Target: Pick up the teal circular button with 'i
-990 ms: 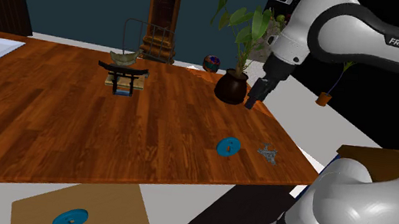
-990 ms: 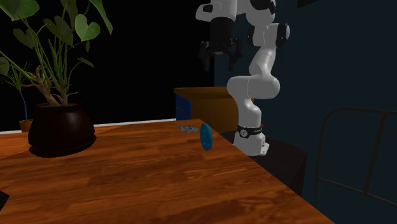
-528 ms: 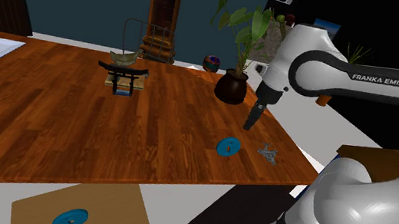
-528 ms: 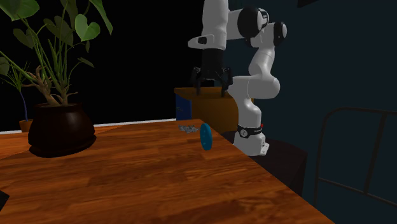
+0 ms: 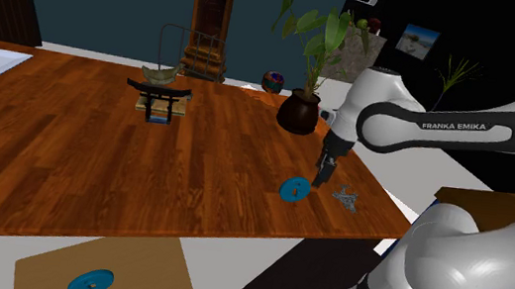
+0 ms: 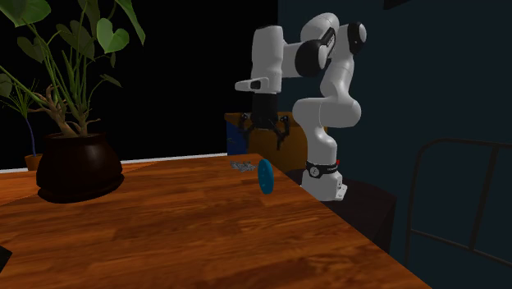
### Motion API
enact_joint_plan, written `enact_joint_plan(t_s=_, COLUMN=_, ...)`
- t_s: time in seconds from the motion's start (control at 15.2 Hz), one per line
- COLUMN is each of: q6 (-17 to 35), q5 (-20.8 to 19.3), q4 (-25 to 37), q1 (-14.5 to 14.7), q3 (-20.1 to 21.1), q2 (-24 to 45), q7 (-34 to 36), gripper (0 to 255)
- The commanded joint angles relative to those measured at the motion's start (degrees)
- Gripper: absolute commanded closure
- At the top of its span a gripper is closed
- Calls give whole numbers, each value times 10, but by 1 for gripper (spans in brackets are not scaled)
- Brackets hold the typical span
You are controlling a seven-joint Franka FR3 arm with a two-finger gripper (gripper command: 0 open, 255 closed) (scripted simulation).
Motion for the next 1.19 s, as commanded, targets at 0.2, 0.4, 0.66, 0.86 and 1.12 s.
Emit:
enact_joint_plan(t_s=0.2, q6=54, q5=-8, q4=-25, q1=-1, q3=-8, q2=28, q7=-1, gripper=0)
enact_joint_plan(t_s=0.4, q6=60, q5=-8, q4=-29, q1=-1, q3=-9, q2=31, q7=0, gripper=255)
enact_joint_plan(t_s=0.66, q6=60, q5=-8, q4=-29, q1=-1, q3=-9, q2=31, q7=-1, gripper=255)
enact_joint_plan(t_s=0.86, q6=59, q5=-8, q4=-29, q1=-1, q3=-9, q2=31, q7=-1, gripper=255)
enact_joint_plan(t_s=1.12, q6=39, q5=-6, q4=-18, q1=0, q3=-6, q2=21, q7=-1, gripper=255)
